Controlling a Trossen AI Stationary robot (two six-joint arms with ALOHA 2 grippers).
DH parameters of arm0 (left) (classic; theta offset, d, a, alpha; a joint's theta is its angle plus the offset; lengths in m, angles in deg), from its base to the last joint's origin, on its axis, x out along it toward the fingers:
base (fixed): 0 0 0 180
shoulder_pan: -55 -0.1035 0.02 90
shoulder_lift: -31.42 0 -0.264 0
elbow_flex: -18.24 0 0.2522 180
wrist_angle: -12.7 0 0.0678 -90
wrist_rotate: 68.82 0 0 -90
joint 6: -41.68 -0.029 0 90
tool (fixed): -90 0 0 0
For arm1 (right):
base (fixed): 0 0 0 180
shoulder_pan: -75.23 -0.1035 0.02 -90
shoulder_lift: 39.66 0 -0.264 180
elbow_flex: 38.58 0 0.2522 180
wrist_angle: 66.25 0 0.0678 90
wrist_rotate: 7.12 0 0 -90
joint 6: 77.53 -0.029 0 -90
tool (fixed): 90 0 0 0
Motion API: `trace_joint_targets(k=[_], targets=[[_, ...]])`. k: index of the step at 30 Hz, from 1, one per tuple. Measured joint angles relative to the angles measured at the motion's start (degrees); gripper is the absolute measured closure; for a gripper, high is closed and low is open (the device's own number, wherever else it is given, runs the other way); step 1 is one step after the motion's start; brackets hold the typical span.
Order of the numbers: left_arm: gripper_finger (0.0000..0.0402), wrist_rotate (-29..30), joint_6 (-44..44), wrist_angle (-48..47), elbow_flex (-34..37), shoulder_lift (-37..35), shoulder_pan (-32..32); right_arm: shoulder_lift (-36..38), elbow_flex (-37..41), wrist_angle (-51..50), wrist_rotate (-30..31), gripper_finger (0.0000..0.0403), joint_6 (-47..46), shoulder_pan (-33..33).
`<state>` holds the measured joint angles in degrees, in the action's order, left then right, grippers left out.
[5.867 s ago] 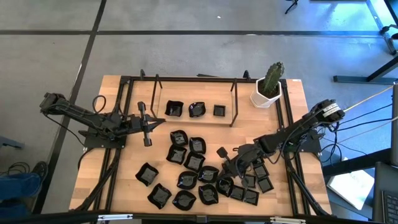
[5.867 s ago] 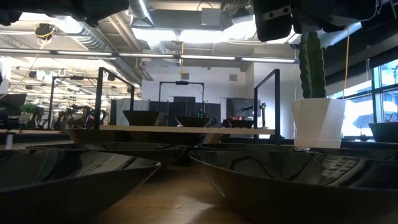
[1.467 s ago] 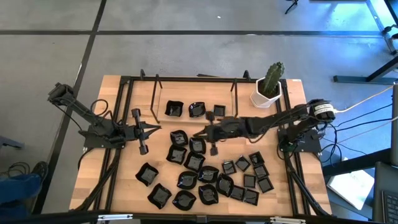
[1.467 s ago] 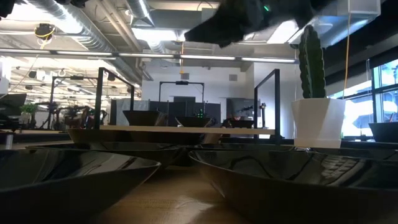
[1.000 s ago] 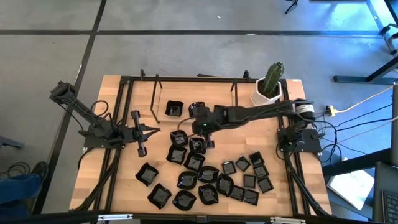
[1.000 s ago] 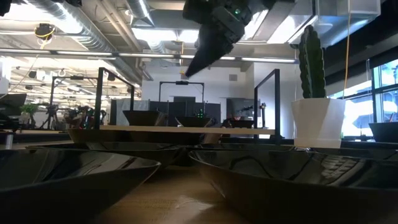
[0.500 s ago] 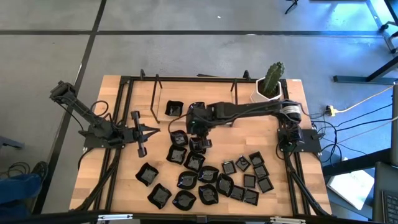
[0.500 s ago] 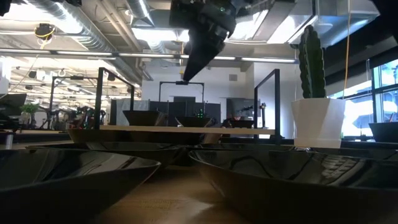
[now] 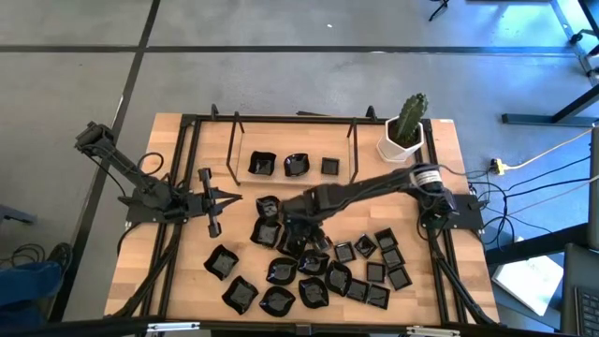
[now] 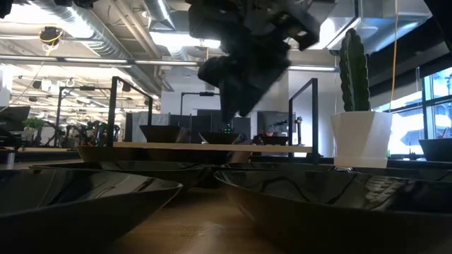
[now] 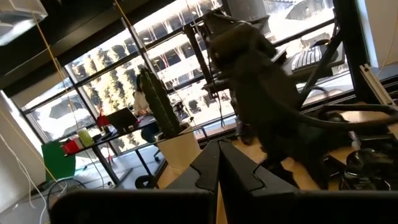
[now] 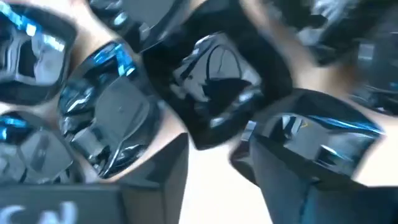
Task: Pick & Place Mini shaped plates
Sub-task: Stack the distorted square plate on the top of the distorted square plate on the shelf
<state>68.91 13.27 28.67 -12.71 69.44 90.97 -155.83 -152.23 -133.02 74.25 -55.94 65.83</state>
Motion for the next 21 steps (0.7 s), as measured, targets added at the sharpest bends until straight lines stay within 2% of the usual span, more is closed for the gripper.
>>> trace_joint_targets(k=[3, 7, 11, 15, 21], targets=[[0.0398, 0.0, 0.1, 0.0, 0.0, 0.0, 0.0, -1.2, 0.0, -1.4, -0.1, 0.0194, 1.8, -1.4], [0.0398, 0.0, 0.0, 0.0, 0.0, 0.0, 0.0, -2.4, 0.0, -2.6, 0.0, 0.0181, 3.8, -2.3], [0.0398, 0.0, -0.2, 0.0, 0.0, 0.0, 0.0, -3.5, 0.0, -1.8, 0.6, 0.0190, 5.6, -3.0], [0.0398, 0.0, 0.0, 0.0, 0.0, 0.0, 0.0, -4.8, 0.0, -1.2, 4.3, 0.0208, 8.2, -3.5], [0.0398, 0.0, 0.1, 0.0, 0.0, 0.0, 0.0, -6.6, 0.0, -0.1, 4.7, 0.0234, 10.5, -3.4]])
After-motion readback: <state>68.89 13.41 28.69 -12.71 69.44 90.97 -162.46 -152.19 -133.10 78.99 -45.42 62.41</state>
